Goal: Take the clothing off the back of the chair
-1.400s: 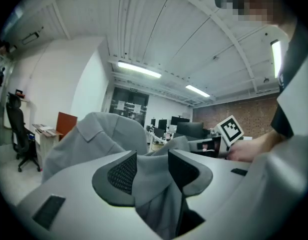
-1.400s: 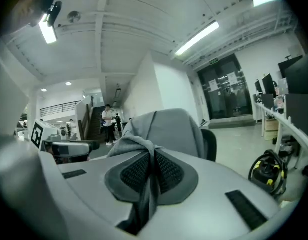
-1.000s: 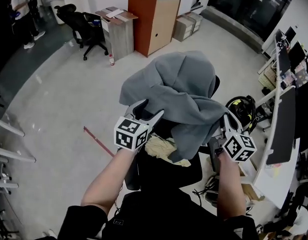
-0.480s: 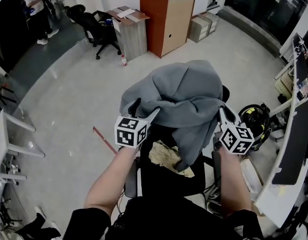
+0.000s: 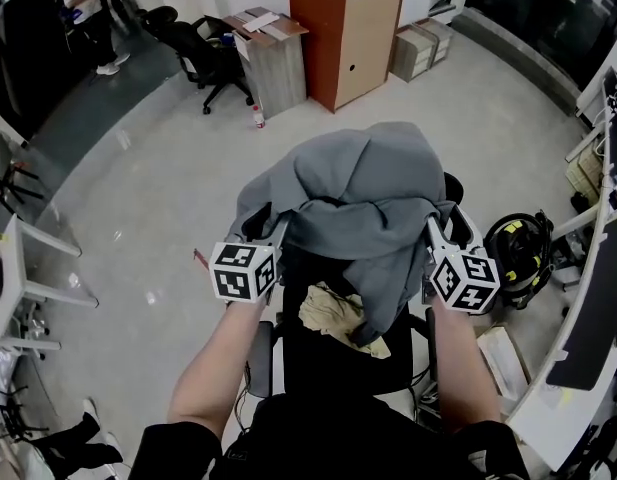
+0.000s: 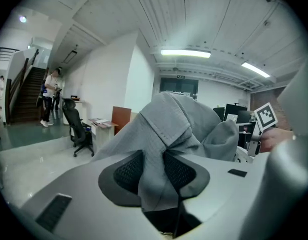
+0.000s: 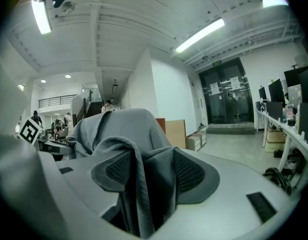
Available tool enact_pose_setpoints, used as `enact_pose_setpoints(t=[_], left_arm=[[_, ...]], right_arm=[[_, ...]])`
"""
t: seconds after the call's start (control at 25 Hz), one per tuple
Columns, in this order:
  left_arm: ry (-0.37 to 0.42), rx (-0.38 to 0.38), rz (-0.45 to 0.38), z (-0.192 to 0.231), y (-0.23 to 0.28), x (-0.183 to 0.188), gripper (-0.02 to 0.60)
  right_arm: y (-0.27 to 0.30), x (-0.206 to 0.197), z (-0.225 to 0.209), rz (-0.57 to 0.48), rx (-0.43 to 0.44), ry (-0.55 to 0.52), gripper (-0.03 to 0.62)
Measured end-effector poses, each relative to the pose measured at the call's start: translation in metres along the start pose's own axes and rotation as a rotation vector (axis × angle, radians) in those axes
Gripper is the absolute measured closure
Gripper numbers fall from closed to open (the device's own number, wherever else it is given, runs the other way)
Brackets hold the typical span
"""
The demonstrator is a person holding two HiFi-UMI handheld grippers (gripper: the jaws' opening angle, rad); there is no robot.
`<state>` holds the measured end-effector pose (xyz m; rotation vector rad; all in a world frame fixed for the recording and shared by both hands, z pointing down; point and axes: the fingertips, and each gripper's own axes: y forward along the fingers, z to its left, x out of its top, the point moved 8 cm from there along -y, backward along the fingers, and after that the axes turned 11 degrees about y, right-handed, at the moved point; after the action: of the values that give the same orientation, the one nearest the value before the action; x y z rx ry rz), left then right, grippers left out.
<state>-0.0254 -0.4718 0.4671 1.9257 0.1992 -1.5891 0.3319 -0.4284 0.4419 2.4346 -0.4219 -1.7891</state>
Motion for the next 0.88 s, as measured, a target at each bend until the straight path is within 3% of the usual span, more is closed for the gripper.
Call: enact_pose_setpoints(t=[0.12,0.2,0.24,0.32,0.4,0.64,0.88], left_arm=[[0.019,0.001,0.004,-0.002,-0.009,-0.003,0.484],[0.013,-0.01,-0.002,-0.002,-0.018,-0.006,0.545],[0.001,-0.027,-0.008,-0.001,-0.022,-0.008,0.574],[-0.016,-0.061,-0.02,0.001,-0.031,-0.01,0.574],[-0.009,-0.085,-0.036,0.0,-0.04,-0.009,0.575],[0.021,-0.188,-0.104,-0.02,-0.07,0.004,0.575],[0.003,-0.286,-0.153,-0.018,-0.112,0.001,0.577]], right_arm=[[0.013,-0.009,-0.008,0.049,0.003,0.028,0.33],[0.017,-0.008,-0.01,0.053,-0.023,0.021,0.333],[0.016,-0.007,-0.01,0.053,-0.044,0.012,0.372],[0.011,-0.006,-0.007,0.05,-0.07,0.006,0.452],[0.002,-0.011,0.002,0.054,-0.041,0.026,0.554],[-0.032,-0.023,0.066,0.06,0.089,0.01,0.557],[-0.08,-0.045,0.113,0.067,0.078,0.024,0.557]])
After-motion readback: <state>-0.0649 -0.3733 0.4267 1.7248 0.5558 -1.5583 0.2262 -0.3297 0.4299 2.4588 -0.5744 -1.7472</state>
